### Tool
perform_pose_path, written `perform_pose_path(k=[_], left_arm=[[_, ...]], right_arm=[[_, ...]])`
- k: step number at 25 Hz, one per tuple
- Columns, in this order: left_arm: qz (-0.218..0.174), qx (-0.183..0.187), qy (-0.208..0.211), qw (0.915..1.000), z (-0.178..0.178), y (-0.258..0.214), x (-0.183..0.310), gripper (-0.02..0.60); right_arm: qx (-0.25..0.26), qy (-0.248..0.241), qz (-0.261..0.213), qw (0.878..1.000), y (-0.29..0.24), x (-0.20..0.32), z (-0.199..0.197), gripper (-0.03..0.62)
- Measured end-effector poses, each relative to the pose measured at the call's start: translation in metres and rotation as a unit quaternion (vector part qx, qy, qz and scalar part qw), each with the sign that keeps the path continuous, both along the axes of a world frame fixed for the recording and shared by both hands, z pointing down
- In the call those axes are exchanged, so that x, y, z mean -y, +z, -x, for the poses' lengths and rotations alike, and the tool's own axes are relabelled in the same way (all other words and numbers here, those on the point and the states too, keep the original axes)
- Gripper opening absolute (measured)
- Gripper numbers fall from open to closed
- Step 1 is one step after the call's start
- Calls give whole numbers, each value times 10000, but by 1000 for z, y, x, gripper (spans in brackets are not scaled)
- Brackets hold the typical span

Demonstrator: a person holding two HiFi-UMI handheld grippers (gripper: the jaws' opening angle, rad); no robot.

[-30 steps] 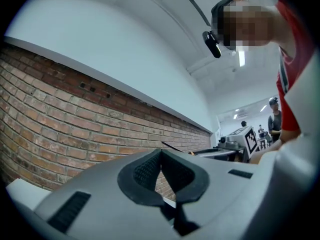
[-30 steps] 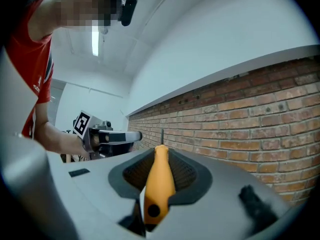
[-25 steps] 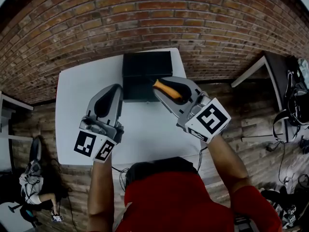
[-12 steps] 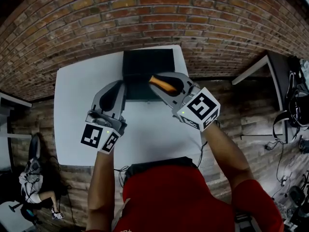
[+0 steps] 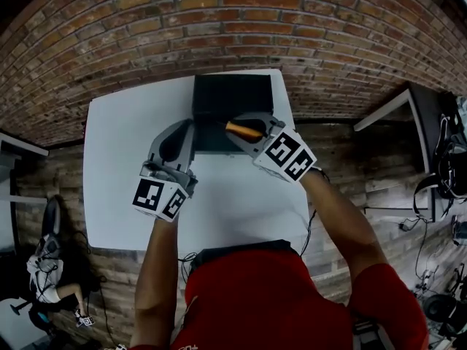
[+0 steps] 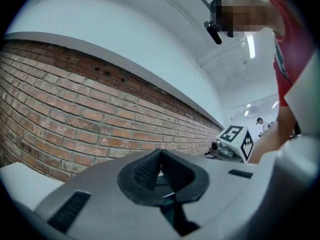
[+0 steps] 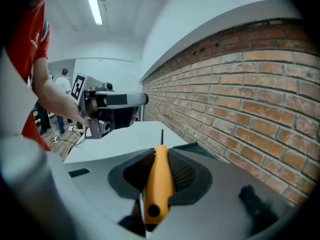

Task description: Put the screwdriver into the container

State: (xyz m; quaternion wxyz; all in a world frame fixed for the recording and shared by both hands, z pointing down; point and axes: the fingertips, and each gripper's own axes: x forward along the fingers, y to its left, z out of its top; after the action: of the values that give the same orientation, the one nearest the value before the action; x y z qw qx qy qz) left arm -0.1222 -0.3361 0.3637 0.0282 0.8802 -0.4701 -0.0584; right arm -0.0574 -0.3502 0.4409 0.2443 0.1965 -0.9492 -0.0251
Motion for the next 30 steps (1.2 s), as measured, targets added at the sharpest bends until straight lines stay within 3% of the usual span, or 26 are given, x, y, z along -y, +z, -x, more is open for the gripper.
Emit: perform_pose_path(k=[7,16,30], left_arm=[[98,202,-12,9997,2,17,15,14],[264,229,-52,9994,7,29,25,14],[384,203,-69,9990,12,35,20,14]], right_arm=[[-647,-148,407,9970,53,18,13,97],[-1530,-353,774,9846,108,34,21,97],[-1978,-318,1111,9734,135,40,22,98]])
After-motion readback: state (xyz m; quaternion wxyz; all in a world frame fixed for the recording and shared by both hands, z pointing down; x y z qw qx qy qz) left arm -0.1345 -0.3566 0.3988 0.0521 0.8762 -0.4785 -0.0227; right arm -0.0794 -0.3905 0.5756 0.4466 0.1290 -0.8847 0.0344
